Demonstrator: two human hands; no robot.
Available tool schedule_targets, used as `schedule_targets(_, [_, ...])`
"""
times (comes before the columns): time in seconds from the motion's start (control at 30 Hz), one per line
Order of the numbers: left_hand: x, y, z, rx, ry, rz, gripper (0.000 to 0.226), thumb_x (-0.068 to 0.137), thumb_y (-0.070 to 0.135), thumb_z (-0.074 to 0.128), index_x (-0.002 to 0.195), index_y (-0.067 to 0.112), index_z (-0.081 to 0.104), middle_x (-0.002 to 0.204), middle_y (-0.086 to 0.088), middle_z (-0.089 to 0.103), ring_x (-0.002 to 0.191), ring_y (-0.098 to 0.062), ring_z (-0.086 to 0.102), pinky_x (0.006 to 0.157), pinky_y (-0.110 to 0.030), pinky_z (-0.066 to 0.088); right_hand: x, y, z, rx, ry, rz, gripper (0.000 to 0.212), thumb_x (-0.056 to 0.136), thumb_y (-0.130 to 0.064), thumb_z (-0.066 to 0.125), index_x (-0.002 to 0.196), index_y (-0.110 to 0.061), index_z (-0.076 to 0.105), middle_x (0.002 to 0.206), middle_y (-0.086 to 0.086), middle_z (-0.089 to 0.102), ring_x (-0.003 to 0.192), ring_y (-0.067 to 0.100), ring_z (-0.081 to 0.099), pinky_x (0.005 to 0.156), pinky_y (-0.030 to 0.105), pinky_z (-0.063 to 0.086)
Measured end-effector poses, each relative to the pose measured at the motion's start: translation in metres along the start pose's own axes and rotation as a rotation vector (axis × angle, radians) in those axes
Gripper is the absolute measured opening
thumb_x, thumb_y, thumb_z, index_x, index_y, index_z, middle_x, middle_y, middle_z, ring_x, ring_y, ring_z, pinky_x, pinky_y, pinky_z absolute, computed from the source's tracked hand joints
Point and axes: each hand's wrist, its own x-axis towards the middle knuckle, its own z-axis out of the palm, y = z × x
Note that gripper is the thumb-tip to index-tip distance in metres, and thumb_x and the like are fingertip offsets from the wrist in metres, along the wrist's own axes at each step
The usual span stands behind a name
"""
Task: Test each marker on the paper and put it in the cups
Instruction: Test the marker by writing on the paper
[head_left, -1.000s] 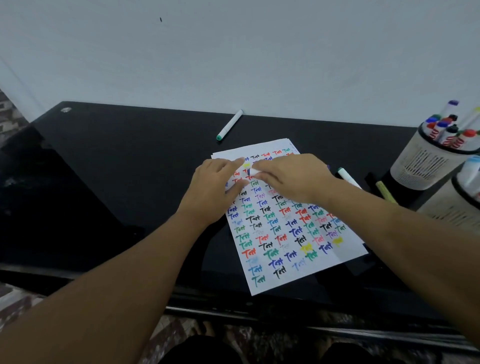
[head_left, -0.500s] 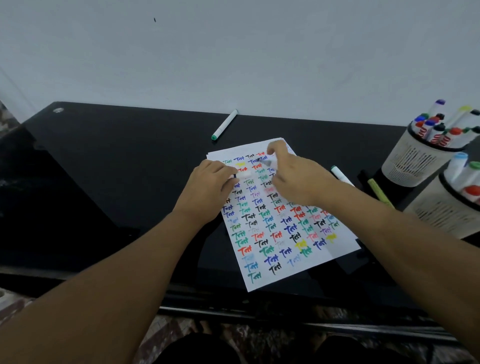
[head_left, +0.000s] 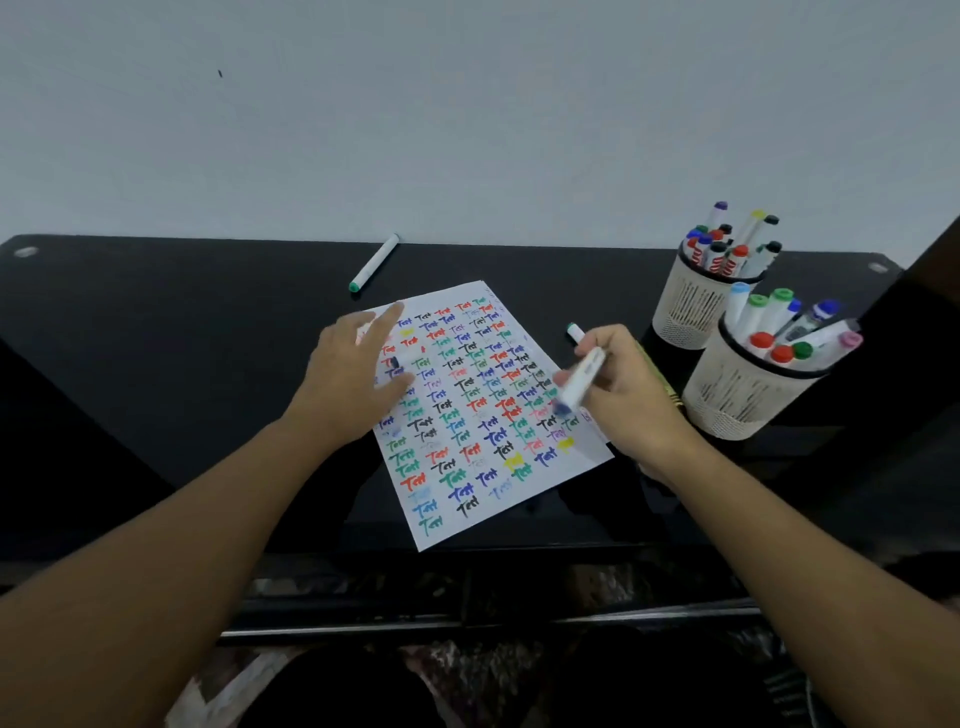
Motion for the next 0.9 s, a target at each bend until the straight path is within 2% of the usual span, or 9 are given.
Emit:
schedule_targets(0.07, [-0.011, 0.018, 0.001, 0.065, 0.0, 0.038, 0.089, 0.09, 0.059, 0.064, 0.16, 0.046, 0.009, 0.164, -0.004, 0.015, 0.15, -0.028, 0.01, 0.121, -0.052, 0.02, -0.012, 0.004, -0.004, 0.057, 0.044, -0.024, 0.003, 0.107, -0.017, 0.058, 0.106, -0.02, 0.056, 0.084, 0.009, 0.062, 0.08, 0.024, 0.066, 0.08, 0.041, 0.059])
schedule_targets(0.17, [-0.033, 0.039, 0.015, 0.088, -0.074, 0.091, 0.08, 0.087, 0.075, 0.052, 0.156, 0.053, 0.017, 0.165, 0.002, 0.002, 0.152, -0.024, -0.005, 0.123, -0.054, 0.01, -0.027, 0.014, -0.008, 0.039, 0.085, -0.04, 0.024, 0.109, -0.041, 0.05, 0.111, -0.027, 0.07, 0.072, 0.0, 0.058, 0.068, 0.017, 0.059, 0.071, 0.035, 0.053])
schedule_targets(0.27, [-0.047, 0.041, 0.03, 0.044, -0.114, 0.052, 0.072, 0.086, 0.079, 0.048, 0.152, 0.054, 0.033, 0.166, 0.001, 0.005, 0.152, -0.022, -0.005, 0.124, -0.052, 0.007, -0.037, 0.024, -0.01, 0.002, 0.124, -0.018, 0.018, 0.106, -0.035, 0.057, 0.104, -0.029, 0.073, 0.077, -0.003, 0.066, 0.073, 0.013, 0.064, 0.077, 0.037, 0.057])
schedule_targets(0.33, [-0.047, 0.04, 0.033, 0.029, -0.123, 0.021, 0.068, 0.086, 0.079, 0.047, 0.148, 0.053, 0.041, 0.166, 0.001, 0.01, 0.151, -0.021, -0.003, 0.124, -0.051, 0.008, -0.044, 0.029, -0.012, -0.017, 0.127, -0.016, 0.008, 0.103, -0.027, 0.063, 0.102, -0.027, 0.071, 0.088, -0.005, 0.073, 0.084, 0.013, 0.069, 0.084, 0.036, 0.059])
schedule_targets(0.4, [-0.046, 0.041, 0.033, 0.034, -0.132, 0.019, 0.066, 0.085, 0.079, 0.047, 0.146, 0.051, 0.046, 0.165, 0.002, 0.013, 0.151, -0.022, -0.001, 0.124, -0.051, 0.009, -0.049, 0.032, -0.014, -0.048, 0.126, -0.036, 0.001, 0.099, -0.025, 0.07, 0.1, -0.026, 0.071, 0.094, -0.01, 0.073, 0.089, 0.011, 0.068, 0.081, 0.028, 0.056])
schedule_targets(0.47, [-0.047, 0.041, 0.033, 0.028, -0.134, 0.024, 0.066, 0.085, 0.079, 0.047, 0.145, 0.05, 0.048, 0.165, 0.002, 0.017, 0.151, -0.022, 0.002, 0.124, -0.05, 0.011, -0.052, 0.032, -0.015, -0.078, 0.136, -0.044, 0.005, 0.097, -0.026, 0.075, 0.098, -0.027, 0.07, 0.093, -0.013, 0.071, 0.086, 0.006, 0.065, 0.075, 0.021, 0.051])
schedule_targets(0.6, [-0.046, 0.04, 0.035, 0.037, -0.13, 0.026, 0.07, 0.083, 0.082, 0.044, 0.145, 0.049, 0.048, 0.162, 0.003, 0.022, 0.149, -0.021, 0.007, 0.123, -0.048, 0.014, -0.055, 0.033, -0.017, -0.088, 0.163, 0.002, 0.005, 0.101, -0.027, 0.067, 0.096, -0.027, 0.068, 0.086, -0.005, 0.07, 0.082, 0.01, 0.064, 0.071, 0.019, 0.05])
schedule_targets(0.73, [-0.045, 0.038, 0.036, 0.055, -0.115, 0.019, 0.083, 0.074, 0.091, 0.031, 0.144, 0.049, 0.049, 0.158, 0.003, 0.029, 0.146, -0.021, 0.014, 0.123, -0.048, 0.019, -0.058, 0.034, -0.015, -0.085, 0.169, 0.008, 0.007, 0.104, -0.027, 0.063, 0.097, -0.025, 0.066, 0.086, -0.006, 0.066, 0.075, 0.0, 0.059, 0.066, 0.011, 0.044])
schedule_targets(0.9, [-0.044, 0.038, 0.038, 0.07, -0.109, 0.012, 0.085, 0.073, 0.093, 0.029, 0.143, 0.05, 0.049, 0.155, 0.005, 0.033, 0.144, -0.02, 0.018, 0.122, -0.047, 0.021, -0.056, 0.037, -0.018, -0.084, 0.141, 0.031, 0.006, 0.104, -0.028, 0.063, 0.099, -0.028, 0.067, 0.092, -0.004, 0.069, 0.085, 0.005, 0.062, 0.07, 0.014, 0.048])
